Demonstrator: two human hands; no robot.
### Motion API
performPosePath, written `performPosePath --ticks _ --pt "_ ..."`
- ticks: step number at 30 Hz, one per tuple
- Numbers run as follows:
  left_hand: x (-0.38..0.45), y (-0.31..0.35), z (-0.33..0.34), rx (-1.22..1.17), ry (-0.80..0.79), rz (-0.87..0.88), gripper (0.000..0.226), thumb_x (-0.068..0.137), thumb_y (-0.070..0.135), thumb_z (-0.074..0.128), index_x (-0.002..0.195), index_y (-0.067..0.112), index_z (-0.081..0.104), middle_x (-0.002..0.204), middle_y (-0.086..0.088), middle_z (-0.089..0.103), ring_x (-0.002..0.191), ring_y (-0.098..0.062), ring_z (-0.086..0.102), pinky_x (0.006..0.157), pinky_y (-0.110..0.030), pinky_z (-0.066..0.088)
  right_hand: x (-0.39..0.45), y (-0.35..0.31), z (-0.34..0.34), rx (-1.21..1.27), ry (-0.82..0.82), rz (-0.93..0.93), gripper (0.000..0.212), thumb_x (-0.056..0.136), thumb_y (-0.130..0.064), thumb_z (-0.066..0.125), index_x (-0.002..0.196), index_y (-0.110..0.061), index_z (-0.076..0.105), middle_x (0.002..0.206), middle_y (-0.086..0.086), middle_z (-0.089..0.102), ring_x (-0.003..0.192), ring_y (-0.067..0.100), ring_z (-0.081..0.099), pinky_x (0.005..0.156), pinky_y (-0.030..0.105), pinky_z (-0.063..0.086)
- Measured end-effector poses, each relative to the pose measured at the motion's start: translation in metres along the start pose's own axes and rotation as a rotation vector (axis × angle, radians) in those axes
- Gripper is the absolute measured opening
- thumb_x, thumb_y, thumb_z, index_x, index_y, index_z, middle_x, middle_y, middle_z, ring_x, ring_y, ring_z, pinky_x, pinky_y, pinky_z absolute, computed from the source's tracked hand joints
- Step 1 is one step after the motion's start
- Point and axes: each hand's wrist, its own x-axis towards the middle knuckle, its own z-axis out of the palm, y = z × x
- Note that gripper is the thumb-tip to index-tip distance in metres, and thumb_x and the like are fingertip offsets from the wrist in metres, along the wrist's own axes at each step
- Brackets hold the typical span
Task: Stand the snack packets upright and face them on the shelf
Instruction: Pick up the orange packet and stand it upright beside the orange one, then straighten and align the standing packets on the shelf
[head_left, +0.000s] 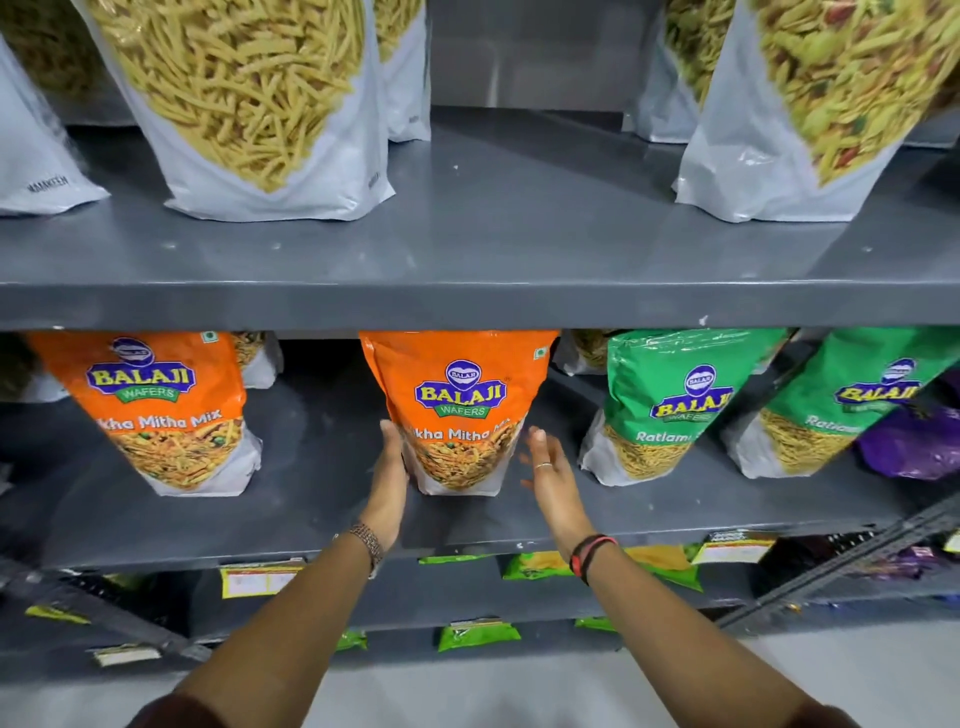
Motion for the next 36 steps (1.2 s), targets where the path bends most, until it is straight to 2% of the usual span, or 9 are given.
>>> performPosePath --ticks 3,8,19,22,25,27,31,33,36 --pt "-0.005 -0.009 -0.004 0.003 -0.013 0.021 0.089 0.069 0.078 0.019 0.141 0.028 0.034 0.148 0.0 0.041 0.136 -0.02 0.039 0.103 -0.031 0.034 0.003 0.002 -0.001 -0.001 -0.034 0.018 0.06 0.091 -0.055 0.028 0.144 -0.026 0.025 0.153 -0.001 0.03 0.139 0.022 0.034 0.115 0.047 0.029" --pt "-0.011 -0.019 -0.01 0.034 -0.058 0.02 0.076 0.077 0.073 0.017 0.14 0.033 0.035 0.147 0.005 0.041 0.138 -0.015 0.036 0.11 -0.032 0.027 -0.003 0.004 0.022 0.029 -0.099 -0.002 0.05 0.09 -0.058 0.019 0.135 -0.041 0.033 0.142 -0.002 0.047 0.13 0.022 0.045 0.107 0.045 0.04" --pt "-0.004 -0.01 -0.042 -0.021 -0.035 0.032 0.058 0.091 0.057 0.008 0.14 0.036 0.03 0.149 0.005 0.038 0.138 -0.017 0.035 0.109 -0.032 0.028 -0.001 -0.005 0.065 0.086 -0.166 0.071 0.056 0.092 -0.056 0.014 0.139 -0.032 0.033 0.148 0.002 0.04 0.137 0.025 0.038 0.114 0.049 0.031" --pt "-0.004 -0.011 -0.048 -0.015 -0.028 0.036 0.06 0.088 0.06 0.008 0.138 0.037 0.031 0.146 0.006 0.037 0.14 -0.017 0.031 0.112 -0.034 0.024 -0.003 -0.005 0.069 0.094 -0.128 0.068 0.046 0.093 -0.054 0.015 0.127 -0.034 0.04 0.138 -0.002 0.048 0.13 0.022 0.045 0.113 0.047 0.033" --pt "-0.003 -0.018 -0.061 -0.008 0.181 0.049 0.065 0.091 0.057 0.017 0.146 0.025 0.023 0.156 0.003 0.024 0.144 -0.018 0.023 0.117 -0.037 0.019 -0.009 0.004 0.072 0.063 0.026 0.113 0.021 0.097 -0.04 0.029 0.108 -0.029 0.042 0.113 -0.002 0.049 0.106 0.019 0.052 0.103 0.043 0.043" --pt "-0.001 -0.023 -0.08 -0.054 0.39 0.118 0.059 0.095 0.047 0.024 0.146 0.016 0.027 0.155 0.0 0.026 0.143 -0.017 0.025 0.113 -0.028 0.02 -0.017 0.013 0.08 0.04 0.109 0.2 0.009 0.094 -0.02 0.037 0.096 -0.018 0.045 0.095 0.007 0.052 0.079 0.019 0.053 0.077 0.036 0.05" --pt "0.001 -0.023 -0.144 -0.034 0.78 0.282 0.047 0.098 0.033 0.031 0.133 0.004 0.045 0.138 -0.019 0.045 0.129 -0.032 0.043 0.105 -0.036 0.033 -0.032 0.012 0.136 0.008 -0.188 0.301 0.023 0.091 -0.002 0.037 0.085 -0.015 0.054 0.08 0.003 0.056 0.062 0.012 0.048 0.051 0.019 0.041" --pt "0.011 -0.015 -0.18 -0.036 0.867 0.236 0.051 0.097 0.035 0.031 0.131 0.0 0.046 0.135 -0.024 0.044 0.126 -0.034 0.044 0.103 -0.039 0.034 -0.033 0.002 0.172 0.009 -0.293 0.272 0.02 0.093 -0.008 0.038 0.098 -0.011 0.058 0.099 0.011 0.062 0.076 0.017 0.056 0.061 0.023 0.046" --pt "0.025 0.005 -0.227 -0.108 0.732 0.143 0.071 0.087 0.063 0.027 0.136 0.013 0.043 0.143 -0.007 0.043 0.132 -0.024 0.042 0.108 -0.039 0.035 -0.031 -0.015 0.225 0.014 -0.366 0.219 0.038 0.095 -0.029 0.041 0.125 -0.006 0.049 0.133 0.017 0.053 0.122 0.031 0.052 0.102 0.044 0.045"
